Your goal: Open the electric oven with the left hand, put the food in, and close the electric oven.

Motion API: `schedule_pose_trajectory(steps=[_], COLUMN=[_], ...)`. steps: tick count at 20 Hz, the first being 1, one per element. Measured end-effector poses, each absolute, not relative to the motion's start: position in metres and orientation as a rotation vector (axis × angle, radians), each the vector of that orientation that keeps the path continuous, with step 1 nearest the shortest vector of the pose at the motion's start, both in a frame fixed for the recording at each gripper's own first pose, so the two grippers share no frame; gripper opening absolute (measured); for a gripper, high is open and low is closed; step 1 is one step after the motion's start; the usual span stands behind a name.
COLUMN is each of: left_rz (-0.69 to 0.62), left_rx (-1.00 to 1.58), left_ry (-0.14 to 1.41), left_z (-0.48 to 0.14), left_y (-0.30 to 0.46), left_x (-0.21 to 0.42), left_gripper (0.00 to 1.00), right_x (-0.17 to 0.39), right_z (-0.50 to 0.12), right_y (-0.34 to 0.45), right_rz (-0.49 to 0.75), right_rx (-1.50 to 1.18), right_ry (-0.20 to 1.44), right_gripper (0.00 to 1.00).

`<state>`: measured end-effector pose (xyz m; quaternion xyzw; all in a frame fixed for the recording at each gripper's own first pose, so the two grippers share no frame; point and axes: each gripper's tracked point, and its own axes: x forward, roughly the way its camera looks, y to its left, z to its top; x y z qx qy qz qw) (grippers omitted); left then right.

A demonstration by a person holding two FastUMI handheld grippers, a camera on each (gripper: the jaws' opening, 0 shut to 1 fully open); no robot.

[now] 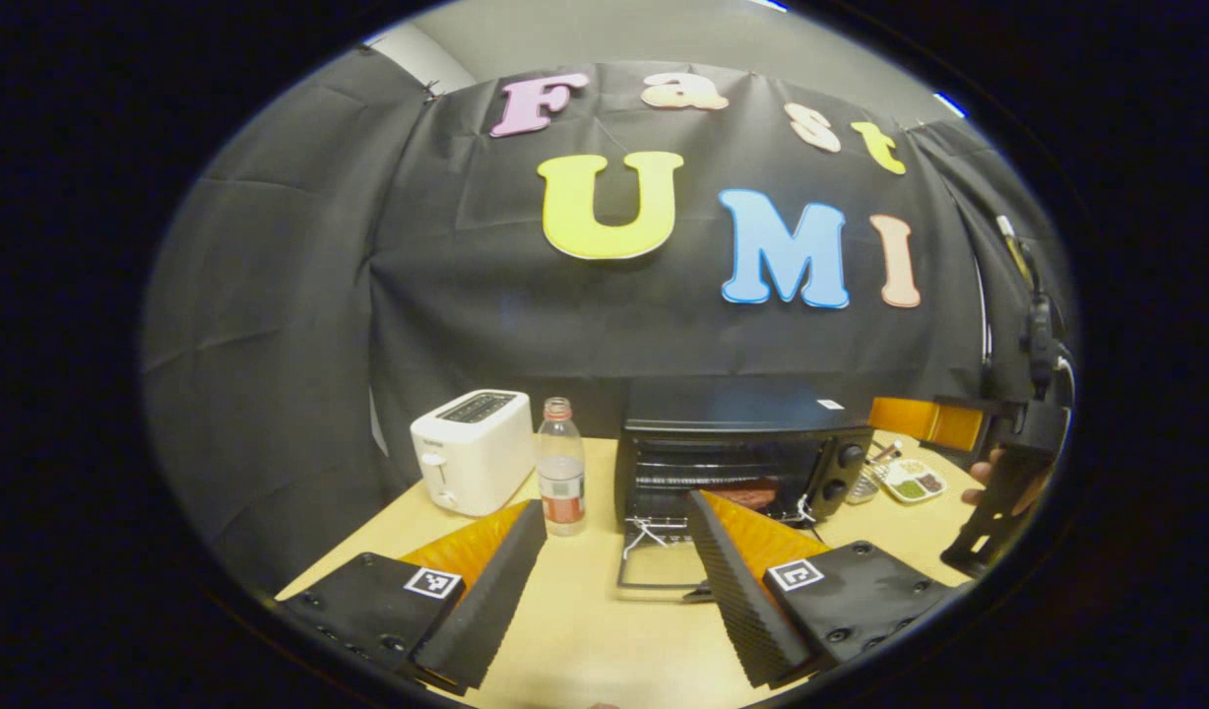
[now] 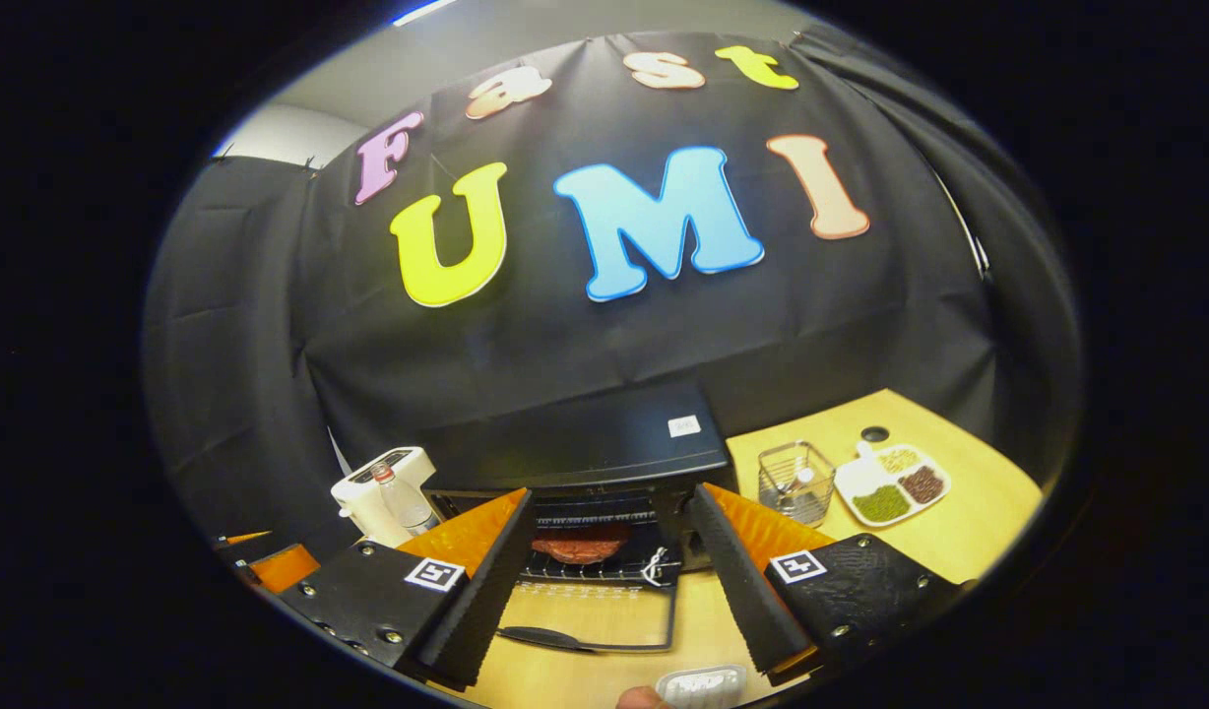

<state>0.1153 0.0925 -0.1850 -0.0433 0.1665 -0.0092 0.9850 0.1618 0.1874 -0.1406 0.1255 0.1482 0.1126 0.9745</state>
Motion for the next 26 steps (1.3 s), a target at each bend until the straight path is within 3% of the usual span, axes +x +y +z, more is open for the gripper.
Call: schedule_pose_trajectory(steps=[2,3,5,6,7,9,10,26], left_rz=[-0.04,-0.052,-0.074,-0.084,-0.096,-0.123,-0.137,-0.248], left_rx=[-0.091,-0.094,-0.095,-0.096,-0.096,-0.09,-0.086,-0.101], left_ry=[0.35,0.359,0.388,0.399,0.41,0.439,0.456,0.773], left_z=[-0.192,-0.197,-0.21,-0.217,-0.221,-0.234,-0.241,-0.372], left_y=[0.077,0.069,0.055,0.048,0.041,0.027,0.02,-0.051], left_x=[0.115,0.115,0.113,0.114,0.114,0.113,0.112,0.113], left_gripper=[1.0,0.91,1.0,0.97,1.0,0.91,0.97,0.98], right_x=[0.153,0.148,0.138,0.134,0.129,0.12,0.117,0.069], right_z=[-0.13,-0.124,-0.112,-0.107,-0.104,-0.098,-0.096,-0.093], right_y=[0.171,0.162,0.147,0.139,0.132,0.12,0.113,0.027], right_rz=[0.215,0.203,0.187,0.176,0.169,0.152,0.141,-0.083], right_rx=[0.226,0.211,0.18,0.16,0.139,0.106,0.097,0.064], right_ry=[0.278,0.264,0.23,0.216,0.205,0.186,0.181,0.187], right_gripper=[0.97,0.97,0.97,0.97,0.97,0.97,0.97,0.97])
